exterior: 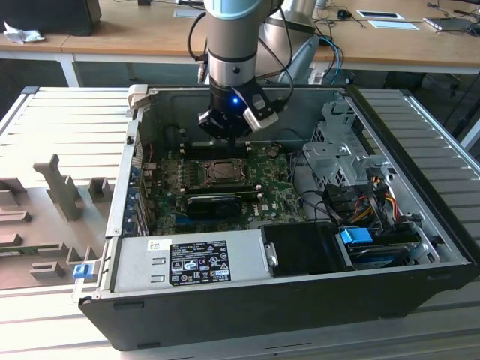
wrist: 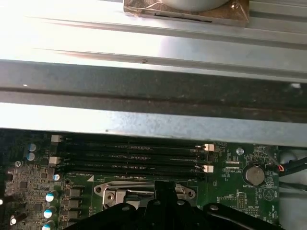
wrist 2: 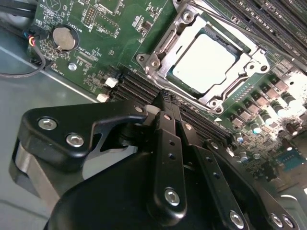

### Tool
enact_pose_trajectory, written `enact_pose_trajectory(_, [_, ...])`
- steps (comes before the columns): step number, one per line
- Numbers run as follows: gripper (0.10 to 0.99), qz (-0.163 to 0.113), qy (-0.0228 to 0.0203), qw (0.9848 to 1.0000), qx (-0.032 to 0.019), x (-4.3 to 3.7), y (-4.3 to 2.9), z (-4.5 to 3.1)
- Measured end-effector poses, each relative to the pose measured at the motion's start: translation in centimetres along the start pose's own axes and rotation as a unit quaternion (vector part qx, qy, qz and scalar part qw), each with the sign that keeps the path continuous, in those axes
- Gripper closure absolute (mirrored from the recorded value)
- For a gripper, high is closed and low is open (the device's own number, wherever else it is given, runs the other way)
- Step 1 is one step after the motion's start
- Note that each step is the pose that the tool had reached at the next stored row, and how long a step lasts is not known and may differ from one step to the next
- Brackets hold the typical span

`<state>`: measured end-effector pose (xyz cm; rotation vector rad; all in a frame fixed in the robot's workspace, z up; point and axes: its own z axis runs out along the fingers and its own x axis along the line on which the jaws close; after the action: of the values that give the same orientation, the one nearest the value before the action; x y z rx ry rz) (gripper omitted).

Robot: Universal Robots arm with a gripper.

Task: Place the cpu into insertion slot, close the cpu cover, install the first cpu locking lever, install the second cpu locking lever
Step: 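Install the second cpu locking lever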

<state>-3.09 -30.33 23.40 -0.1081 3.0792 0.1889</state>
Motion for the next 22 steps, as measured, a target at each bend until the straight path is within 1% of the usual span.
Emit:
enact_pose_trajectory(3, [0.980, 0.000, 0.0000, 1.0000, 0.0001, -0.05, 0.09, -0.77])
enact_pose_trajectory(14, [0.980, 0.000, 0.0002, 1.0000, 0.0017, -0.13, 0.26, -2.14])
enact_pose_trajectory(17, [0.980, 0.000, 0.0002, 1.0000, 0.0020, -0.14, 0.29, -2.42])
enact_pose_trajectory(19, [0.980, 0.000, 0.0000, 1.0000, 0.0019, -0.15, 0.29, -2.46])
enact_pose_trajectory(22, [0.980, 0.000, 0.0002, 1.0000, 0.0020, -0.13, 0.08, -2.50])
